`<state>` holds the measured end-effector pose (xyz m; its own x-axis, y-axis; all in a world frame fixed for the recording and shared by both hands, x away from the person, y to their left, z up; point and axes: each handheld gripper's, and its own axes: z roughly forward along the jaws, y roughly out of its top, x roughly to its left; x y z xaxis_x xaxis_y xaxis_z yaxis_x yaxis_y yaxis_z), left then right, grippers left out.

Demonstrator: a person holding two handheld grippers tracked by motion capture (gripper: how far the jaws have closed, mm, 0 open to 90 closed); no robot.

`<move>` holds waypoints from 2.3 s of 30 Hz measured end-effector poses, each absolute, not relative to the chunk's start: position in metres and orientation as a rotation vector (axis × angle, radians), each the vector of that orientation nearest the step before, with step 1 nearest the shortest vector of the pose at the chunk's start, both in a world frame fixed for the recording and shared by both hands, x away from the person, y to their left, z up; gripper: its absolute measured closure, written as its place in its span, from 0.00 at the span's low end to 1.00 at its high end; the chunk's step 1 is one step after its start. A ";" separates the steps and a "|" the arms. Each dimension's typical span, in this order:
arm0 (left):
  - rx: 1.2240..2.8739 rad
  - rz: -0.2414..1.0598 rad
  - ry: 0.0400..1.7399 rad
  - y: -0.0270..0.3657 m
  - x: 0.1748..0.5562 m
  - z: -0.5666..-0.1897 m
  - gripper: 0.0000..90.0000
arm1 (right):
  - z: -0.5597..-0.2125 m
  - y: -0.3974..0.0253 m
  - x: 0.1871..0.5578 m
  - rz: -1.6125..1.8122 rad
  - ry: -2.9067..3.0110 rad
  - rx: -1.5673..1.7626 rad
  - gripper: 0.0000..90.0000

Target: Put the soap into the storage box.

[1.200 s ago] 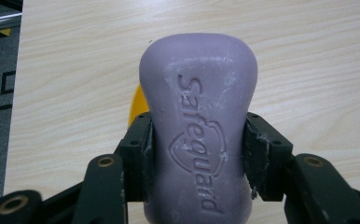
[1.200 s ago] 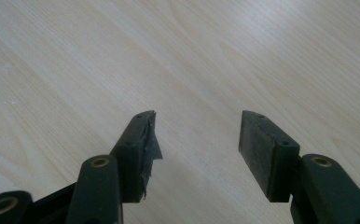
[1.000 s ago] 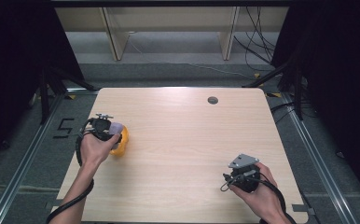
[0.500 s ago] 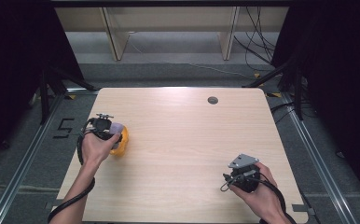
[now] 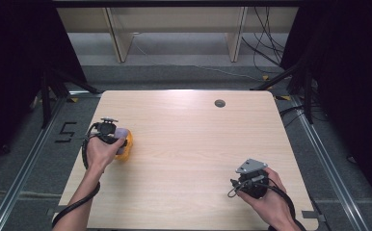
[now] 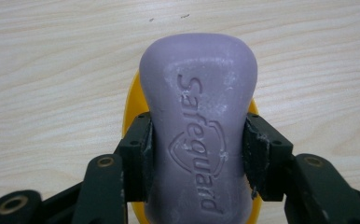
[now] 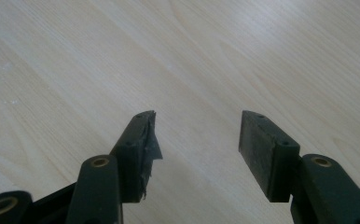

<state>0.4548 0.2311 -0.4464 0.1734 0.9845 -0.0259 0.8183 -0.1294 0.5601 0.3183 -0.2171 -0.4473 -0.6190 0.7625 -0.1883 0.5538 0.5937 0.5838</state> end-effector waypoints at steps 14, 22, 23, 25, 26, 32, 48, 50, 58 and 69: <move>1.982 0.465 1.743 0.228 0.458 -0.455 0.54 | -0.448 -0.217 0.319 0.670 2.399 1.036 0.52; 2.027 0.460 1.727 0.229 0.461 -0.456 0.54 | -0.448 -0.217 0.319 0.670 2.403 1.035 0.52; 2.027 0.458 1.729 0.229 0.461 -0.457 0.54 | -0.448 -0.217 0.319 0.672 2.398 1.034 0.52; 2.026 0.455 1.735 0.230 0.462 -0.458 0.54 | -0.448 -0.217 0.319 0.673 2.397 1.035 0.52; 2.023 0.450 1.741 0.230 0.462 -0.458 0.54 | -0.448 -0.217 0.319 0.673 2.398 1.035 0.52; 2.017 0.443 1.761 0.230 0.462 -0.460 0.54 | -0.448 -0.217 0.319 0.668 2.403 1.034 0.52; 1.918 0.572 1.644 0.231 0.443 -0.428 0.44 | -0.447 -0.217 0.318 0.672 2.403 1.050 0.52; 1.910 0.583 1.617 0.232 0.437 -0.424 0.43 | -0.449 -0.217 0.319 0.675 2.401 1.033 0.52; 1.894 0.622 1.524 0.232 0.411 -0.414 0.41 | -0.449 -0.217 0.319 0.673 2.402 1.028 0.52; 1.914 0.651 1.423 0.238 0.375 -0.417 0.41 | -0.448 -0.217 0.318 0.672 2.400 1.038 0.52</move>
